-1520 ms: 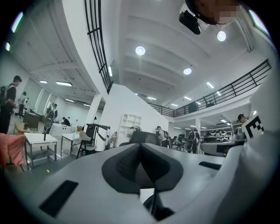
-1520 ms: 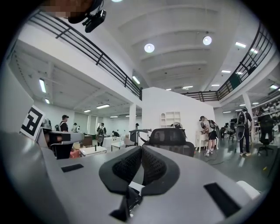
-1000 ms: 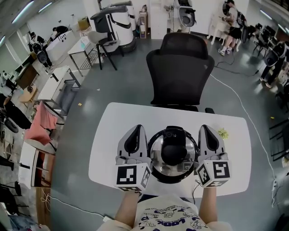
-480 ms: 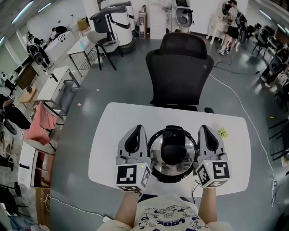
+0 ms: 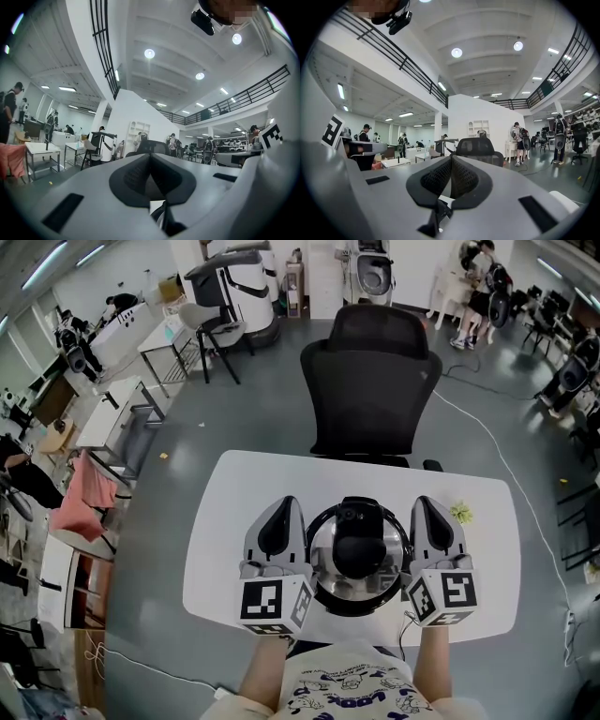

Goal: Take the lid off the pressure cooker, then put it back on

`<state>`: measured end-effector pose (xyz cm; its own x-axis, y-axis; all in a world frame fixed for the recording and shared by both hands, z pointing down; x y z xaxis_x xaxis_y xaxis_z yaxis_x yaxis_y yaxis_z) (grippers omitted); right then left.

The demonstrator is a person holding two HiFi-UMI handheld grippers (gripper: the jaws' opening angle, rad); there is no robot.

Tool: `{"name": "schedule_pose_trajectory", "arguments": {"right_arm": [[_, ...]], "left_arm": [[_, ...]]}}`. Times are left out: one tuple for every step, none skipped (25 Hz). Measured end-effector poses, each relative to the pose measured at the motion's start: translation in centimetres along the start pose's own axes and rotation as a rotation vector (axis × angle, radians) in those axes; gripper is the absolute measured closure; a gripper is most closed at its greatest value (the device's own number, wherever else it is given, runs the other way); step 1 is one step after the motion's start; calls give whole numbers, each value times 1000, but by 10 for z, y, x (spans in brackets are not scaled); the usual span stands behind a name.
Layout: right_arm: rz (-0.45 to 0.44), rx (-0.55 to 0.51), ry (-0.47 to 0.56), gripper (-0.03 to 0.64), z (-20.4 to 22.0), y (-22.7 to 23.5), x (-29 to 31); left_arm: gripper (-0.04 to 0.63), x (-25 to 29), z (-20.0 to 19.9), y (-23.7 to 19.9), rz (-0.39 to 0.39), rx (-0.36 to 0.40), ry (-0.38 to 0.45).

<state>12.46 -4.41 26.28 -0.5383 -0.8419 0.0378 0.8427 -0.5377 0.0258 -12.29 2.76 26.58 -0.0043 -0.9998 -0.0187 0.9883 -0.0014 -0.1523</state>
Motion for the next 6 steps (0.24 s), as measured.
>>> {"name": "schedule_pose_trajectory", "arguments": {"right_arm": [[0,1,-1,606,0,0,-1],[0,1,-1,606,0,-1,-1],[-1,0,-1,606,-1,-2,-2],[-1,-1,-1,606,-1,-2,-3],[-1,-3,-1,606,-2,-3,-3],[-2,-5,-1,606,-3,-3,-4]], "left_arm": [[581,-1,0,0,1,1,0],[581,-2,0,0,1,2,1],[581,-3,-1,0,1,2,1],[581,-4,-1,0,1,3,2],[581,-5,-2,0,1,4,3],[581,-5,-3,0,1,5,4]]}}
Point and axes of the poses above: the fingertips, and each gripper's own axes: x forward along the fingers, y to its right, z out of its underside, the point moved 9 cm from there along -x, backward along the fingers
